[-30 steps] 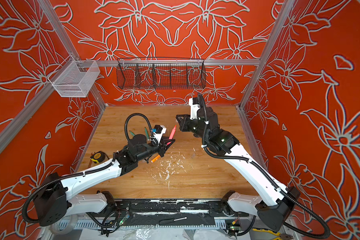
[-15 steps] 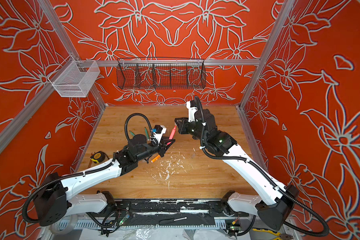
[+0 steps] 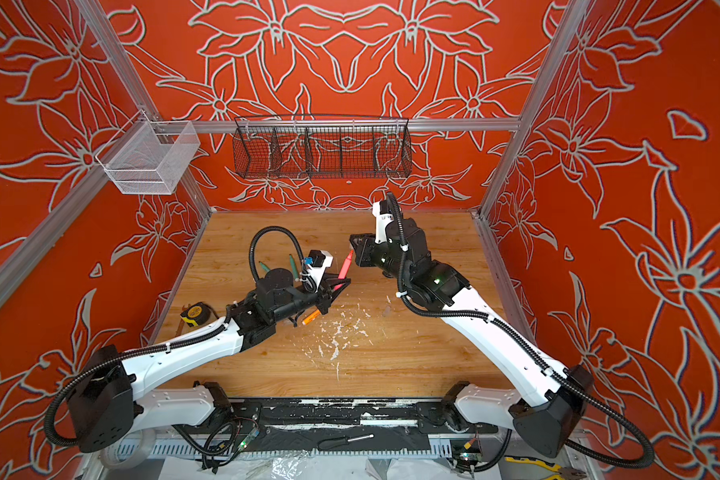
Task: Insert the pens into the pen caps
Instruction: 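Push the cap down onto the pink marker tip with the right gripper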
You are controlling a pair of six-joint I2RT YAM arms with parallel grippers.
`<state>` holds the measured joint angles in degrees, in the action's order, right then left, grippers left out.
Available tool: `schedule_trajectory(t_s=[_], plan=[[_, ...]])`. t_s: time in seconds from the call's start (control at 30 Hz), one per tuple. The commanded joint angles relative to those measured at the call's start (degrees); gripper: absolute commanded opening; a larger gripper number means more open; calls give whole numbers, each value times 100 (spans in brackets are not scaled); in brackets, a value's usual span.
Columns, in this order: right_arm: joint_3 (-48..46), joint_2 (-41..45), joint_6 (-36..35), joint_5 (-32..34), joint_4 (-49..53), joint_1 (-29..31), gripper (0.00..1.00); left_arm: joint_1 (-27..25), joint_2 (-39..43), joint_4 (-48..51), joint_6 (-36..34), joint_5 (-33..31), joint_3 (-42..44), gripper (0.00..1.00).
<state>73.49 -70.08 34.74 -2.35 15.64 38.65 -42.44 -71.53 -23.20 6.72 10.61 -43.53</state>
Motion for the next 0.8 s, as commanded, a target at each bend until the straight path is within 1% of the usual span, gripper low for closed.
schedule_trajectory(t_s=[0.0, 0.43, 0.53, 0.6, 0.77], plan=[[-15, -31, 23, -37, -37, 67, 7, -28, 29, -183, 31, 54, -147, 0], [-377, 229, 127, -49, -35, 194, 8, -19, -20, -182, 162, -118, -169, 0], [-481, 250, 226, -73, -149, 268, 11, -19, -4, -189, 163, -206, -156, 0], [-550, 251, 299, -81, -228, 314, 11, -19, 11, -201, 146, -248, -147, 0], [-608, 249, 496, -139, -364, 437, 15, -14, 46, -171, -151, -243, -165, 0]])
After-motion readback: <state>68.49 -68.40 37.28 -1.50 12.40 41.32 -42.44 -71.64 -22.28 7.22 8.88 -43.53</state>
